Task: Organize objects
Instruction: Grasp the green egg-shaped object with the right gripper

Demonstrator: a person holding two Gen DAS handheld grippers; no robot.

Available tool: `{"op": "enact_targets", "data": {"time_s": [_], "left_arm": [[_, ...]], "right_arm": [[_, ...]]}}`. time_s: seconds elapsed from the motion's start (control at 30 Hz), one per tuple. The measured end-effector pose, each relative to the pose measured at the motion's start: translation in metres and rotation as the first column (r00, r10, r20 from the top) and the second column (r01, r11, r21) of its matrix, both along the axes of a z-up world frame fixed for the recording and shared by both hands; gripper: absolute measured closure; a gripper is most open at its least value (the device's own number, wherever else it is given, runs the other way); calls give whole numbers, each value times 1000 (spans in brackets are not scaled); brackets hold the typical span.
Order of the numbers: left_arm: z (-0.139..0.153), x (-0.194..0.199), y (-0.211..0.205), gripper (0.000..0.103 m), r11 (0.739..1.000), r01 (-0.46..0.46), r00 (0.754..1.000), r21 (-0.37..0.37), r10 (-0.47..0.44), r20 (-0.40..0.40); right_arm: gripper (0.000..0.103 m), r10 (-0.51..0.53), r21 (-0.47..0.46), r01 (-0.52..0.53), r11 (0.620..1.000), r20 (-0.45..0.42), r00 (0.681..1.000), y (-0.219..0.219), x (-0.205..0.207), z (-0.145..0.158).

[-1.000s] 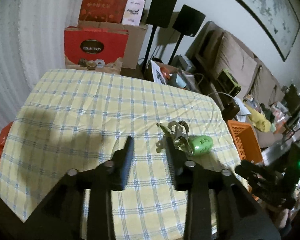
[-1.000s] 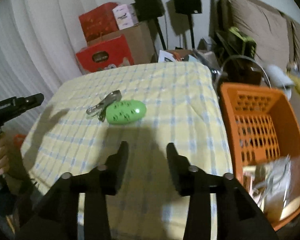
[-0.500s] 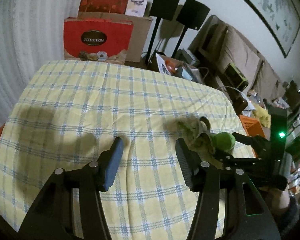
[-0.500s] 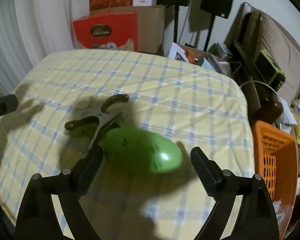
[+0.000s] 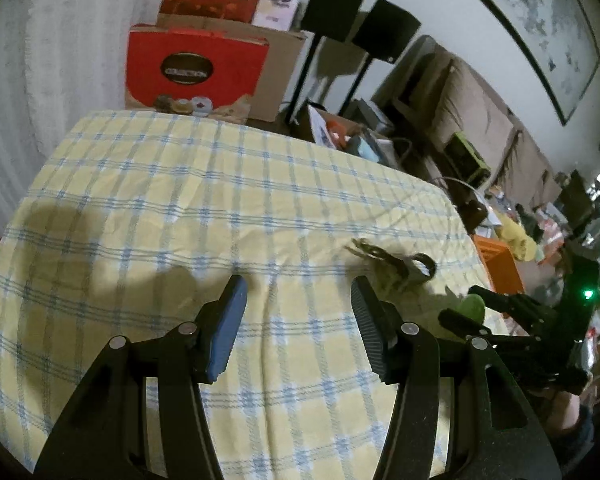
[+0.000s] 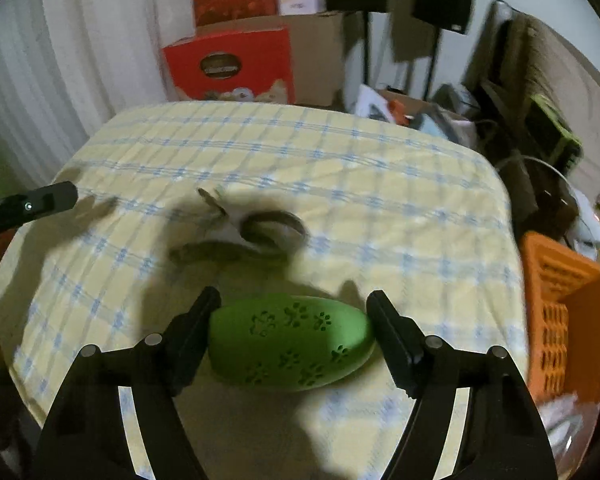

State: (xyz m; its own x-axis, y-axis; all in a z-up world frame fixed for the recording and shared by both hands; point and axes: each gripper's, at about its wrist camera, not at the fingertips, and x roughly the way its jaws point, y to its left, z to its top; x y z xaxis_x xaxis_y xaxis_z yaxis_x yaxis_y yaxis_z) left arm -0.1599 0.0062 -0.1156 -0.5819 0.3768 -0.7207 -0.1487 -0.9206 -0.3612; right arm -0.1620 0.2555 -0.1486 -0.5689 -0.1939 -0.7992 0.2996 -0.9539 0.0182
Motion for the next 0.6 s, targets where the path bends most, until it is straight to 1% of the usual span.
{"op": "enact_targets", "data": {"time_s": [0.03,0.07,0.1,0.17,0.2,0.27,0.33,0.4,0.47,0.5,0.6], "left_arm": [[2,1,7,46,1000,22,1000,3,-22,-1],[3,2,13,39,999,44,999,4,-44,-1],[4,3,20,35,998,63,998,-2,-63,-6],[8,7,44,18,995,92,995,-41,-94,-32],[9,8,56,15,993,102,993,-64,-106,-47],[11,9,85,6,984,133,985,-119,-145,-96],[5,3,115,6,968,192,971,-160,-211,-112],[-3,-7,137,6,959,209,969,-191,-229,-91],[-10,-12,152,6,958,208,970,-197,-228,-83],[-16,-17,161,6,958,202,974,-203,-219,-66],[-31,-25,171,6,962,150,987,-226,-158,-16]], "right_arm": [[26,-28,-1,28,1000,-2,1000,9,4,2],[26,-46,-8,46,999,-2,999,17,7,3],[26,-70,-21,70,997,0,998,27,10,6],[26,-112,-40,112,993,-3,994,43,17,10],[26,-131,-48,131,990,-5,991,51,20,12],[26,-161,-64,160,985,-6,987,63,25,15],[26,-191,-103,189,976,-5,982,75,31,16],[26,-216,-146,214,966,3,976,85,34,15],[26,-233,-173,231,957,11,973,92,37,14],[26,-234,-178,232,956,12,972,93,37,14],[26,-227,-181,227,957,21,974,95,39,11]]}}
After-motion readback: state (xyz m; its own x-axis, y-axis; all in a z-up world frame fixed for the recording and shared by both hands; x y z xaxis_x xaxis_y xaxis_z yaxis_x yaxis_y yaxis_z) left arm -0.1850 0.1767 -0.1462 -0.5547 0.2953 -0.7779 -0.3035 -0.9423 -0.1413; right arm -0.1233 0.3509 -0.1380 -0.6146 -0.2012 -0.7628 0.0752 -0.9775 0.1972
